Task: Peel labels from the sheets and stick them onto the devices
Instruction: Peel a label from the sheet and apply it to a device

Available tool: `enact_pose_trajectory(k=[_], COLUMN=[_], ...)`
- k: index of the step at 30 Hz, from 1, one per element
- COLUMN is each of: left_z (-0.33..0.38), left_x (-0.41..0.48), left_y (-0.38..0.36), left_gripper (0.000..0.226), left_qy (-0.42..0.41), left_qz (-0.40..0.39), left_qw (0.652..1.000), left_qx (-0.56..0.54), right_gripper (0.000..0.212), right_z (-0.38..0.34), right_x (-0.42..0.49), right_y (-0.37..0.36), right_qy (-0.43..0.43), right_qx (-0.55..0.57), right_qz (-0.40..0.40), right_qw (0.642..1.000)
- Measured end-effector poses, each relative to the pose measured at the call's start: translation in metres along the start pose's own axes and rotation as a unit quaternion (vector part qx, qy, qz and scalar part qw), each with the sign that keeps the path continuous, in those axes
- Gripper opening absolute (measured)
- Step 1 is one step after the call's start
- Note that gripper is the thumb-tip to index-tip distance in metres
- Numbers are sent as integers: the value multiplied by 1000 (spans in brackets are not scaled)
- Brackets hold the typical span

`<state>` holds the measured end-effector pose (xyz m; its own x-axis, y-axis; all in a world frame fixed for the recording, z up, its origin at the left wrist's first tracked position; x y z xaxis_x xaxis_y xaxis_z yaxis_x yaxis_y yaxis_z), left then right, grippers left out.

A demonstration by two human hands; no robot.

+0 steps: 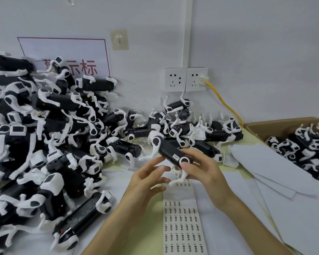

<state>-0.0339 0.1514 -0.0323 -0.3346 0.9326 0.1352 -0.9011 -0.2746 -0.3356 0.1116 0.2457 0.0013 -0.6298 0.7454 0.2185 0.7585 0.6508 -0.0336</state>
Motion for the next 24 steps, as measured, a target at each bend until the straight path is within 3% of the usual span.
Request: enact_pose_trajectory(k=[3, 6, 11, 20, 24], left_z=[-1, -1, 1, -1, -1], left_x=[-2, -3, -1, 1, 2], left_y=[-8, -6, 1, 1, 3], left_gripper=[42, 29, 23, 28, 43], left_qy=[-15, -22, -57, -75, -77], left_qz=[-12, 35, 46, 29, 33], left_qw=[999, 999, 996, 994, 990], left_qx=[29, 32, 48, 72, 111], right_gripper=[39, 51, 52, 54, 54], right_z=[0, 5, 4, 8, 8], right_x=[-4, -6, -9, -6, -5], right_y=[-10, -16, -18, -13, -12], right_qy=[18, 15, 19, -1, -1], right_qx=[-55, -81, -76, -77, -99], right_qz=[-19, -22, -26, -30, -33], right_qw=[998, 996, 997, 997, 995])
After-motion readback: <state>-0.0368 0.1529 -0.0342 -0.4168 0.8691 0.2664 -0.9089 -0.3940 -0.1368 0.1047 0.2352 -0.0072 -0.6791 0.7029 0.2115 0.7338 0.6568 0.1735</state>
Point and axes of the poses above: each hand's wrist, its own x-axis towards the middle knuckle, its own y-axis out of the back of the hand, z = x × y, the point moved 6 cm from there along x, towards the middle knuckle, and after that the axes turned 6 degrees about -y, right-handed, at the moved point
